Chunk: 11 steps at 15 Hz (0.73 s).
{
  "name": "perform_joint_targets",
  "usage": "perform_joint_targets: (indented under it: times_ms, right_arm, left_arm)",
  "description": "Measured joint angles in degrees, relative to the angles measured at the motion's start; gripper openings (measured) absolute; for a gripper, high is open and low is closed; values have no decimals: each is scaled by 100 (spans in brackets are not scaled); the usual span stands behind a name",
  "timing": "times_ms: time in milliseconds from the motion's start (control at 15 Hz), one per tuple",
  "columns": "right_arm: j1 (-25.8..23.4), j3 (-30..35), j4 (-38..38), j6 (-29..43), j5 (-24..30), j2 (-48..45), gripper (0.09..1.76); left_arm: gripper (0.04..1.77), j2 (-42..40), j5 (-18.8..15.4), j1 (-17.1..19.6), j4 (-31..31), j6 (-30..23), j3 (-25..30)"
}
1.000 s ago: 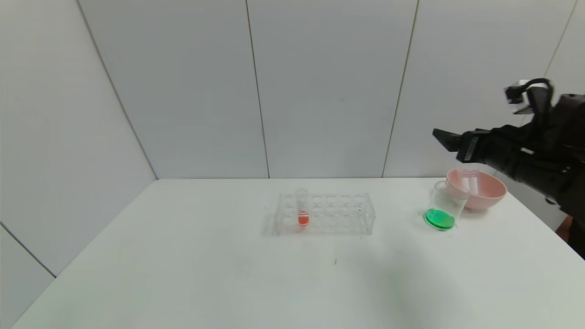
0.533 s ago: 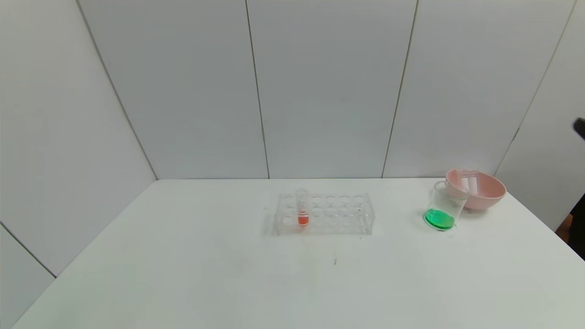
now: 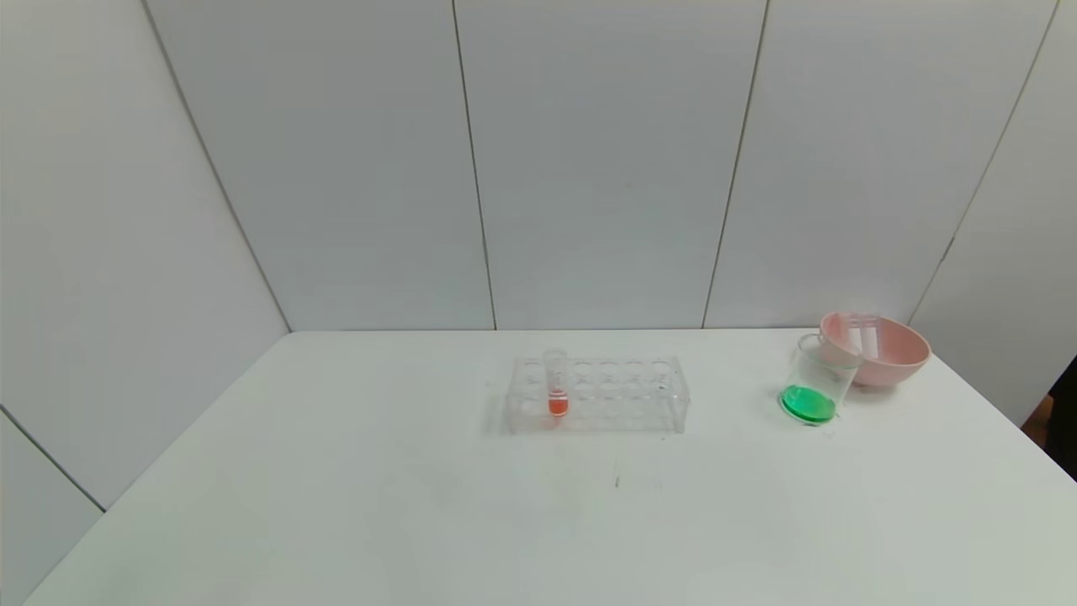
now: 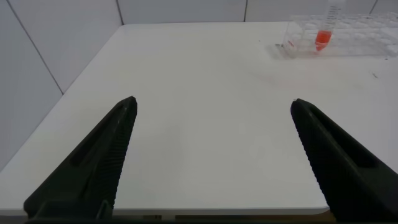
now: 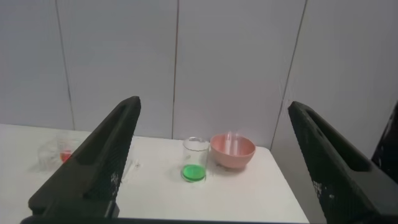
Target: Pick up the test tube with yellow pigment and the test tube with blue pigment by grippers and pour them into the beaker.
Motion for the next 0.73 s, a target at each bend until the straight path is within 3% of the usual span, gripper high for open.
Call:
perform_joint_targets:
  times_ms: [200, 533, 733]
  right_arm:
    - [-168, 484, 497, -28, -144, -1067, 170]
    - [-226, 2215, -310, -16, -106, -1591, 170]
    - [-228, 2626, 1153, -9, 119, -1631, 170]
  left_arm:
    - [176, 0, -2, -2, 0, -2, 0]
    - [176, 2, 0, -2, 0, -2, 0]
    - [176, 2, 0, -2, 0, 0, 0]
